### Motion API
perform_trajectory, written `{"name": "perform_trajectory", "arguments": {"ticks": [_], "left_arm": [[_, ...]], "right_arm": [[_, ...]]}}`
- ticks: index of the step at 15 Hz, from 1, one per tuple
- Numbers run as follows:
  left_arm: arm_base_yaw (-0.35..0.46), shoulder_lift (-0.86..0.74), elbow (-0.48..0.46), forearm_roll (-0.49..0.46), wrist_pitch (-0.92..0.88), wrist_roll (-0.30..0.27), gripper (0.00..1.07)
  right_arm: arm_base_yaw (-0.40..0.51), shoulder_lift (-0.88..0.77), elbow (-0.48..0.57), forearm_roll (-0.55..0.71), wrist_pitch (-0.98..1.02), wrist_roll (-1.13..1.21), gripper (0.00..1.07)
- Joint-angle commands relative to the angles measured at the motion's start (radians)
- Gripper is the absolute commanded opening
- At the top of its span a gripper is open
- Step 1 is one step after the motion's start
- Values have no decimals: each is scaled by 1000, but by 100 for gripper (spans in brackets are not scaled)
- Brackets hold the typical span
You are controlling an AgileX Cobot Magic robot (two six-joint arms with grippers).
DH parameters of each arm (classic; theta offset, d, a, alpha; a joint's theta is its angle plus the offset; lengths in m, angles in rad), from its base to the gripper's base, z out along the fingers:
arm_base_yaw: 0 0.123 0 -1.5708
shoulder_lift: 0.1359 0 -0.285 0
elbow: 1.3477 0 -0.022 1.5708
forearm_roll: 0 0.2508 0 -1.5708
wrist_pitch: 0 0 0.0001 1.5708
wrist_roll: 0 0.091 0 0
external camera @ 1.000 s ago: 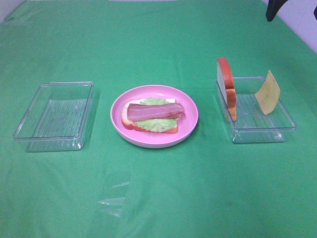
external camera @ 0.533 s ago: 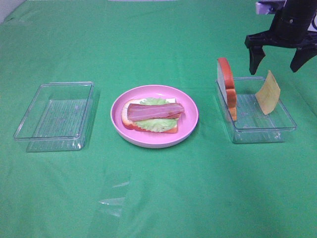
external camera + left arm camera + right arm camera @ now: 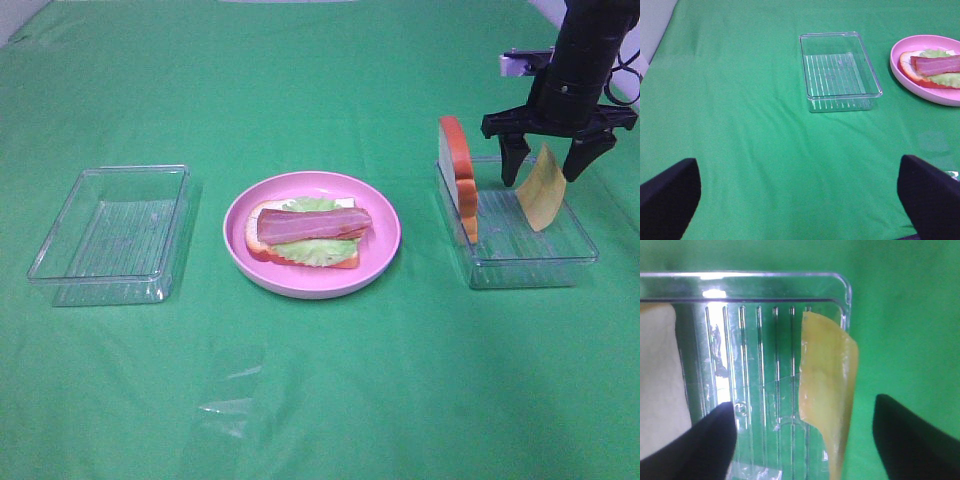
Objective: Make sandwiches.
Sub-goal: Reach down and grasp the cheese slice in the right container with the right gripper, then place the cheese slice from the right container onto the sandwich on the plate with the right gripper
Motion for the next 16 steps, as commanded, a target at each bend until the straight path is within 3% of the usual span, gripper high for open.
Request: {"name": "perform_trajectory", "arguments": {"ticks": [1,3,5,9,16], "left_arm": [[2,-16,1,4,-10,-3,102],[2,-16,1,4,-10,-3,102],[2,-16,1,4,-10,-3,102],[2,-16,1,4,-10,-3,102],[2,-16,1,4,-10,-3,102]], "right_arm": [[-2,6,4,-59,-8,46,41],[-2,6,4,-116,-9,94,16],[-2,6,4,-121,-11,104,2],[0,3,4,-121,-18,93,0],[0,-140,2,-94,-2,62,0]]}}
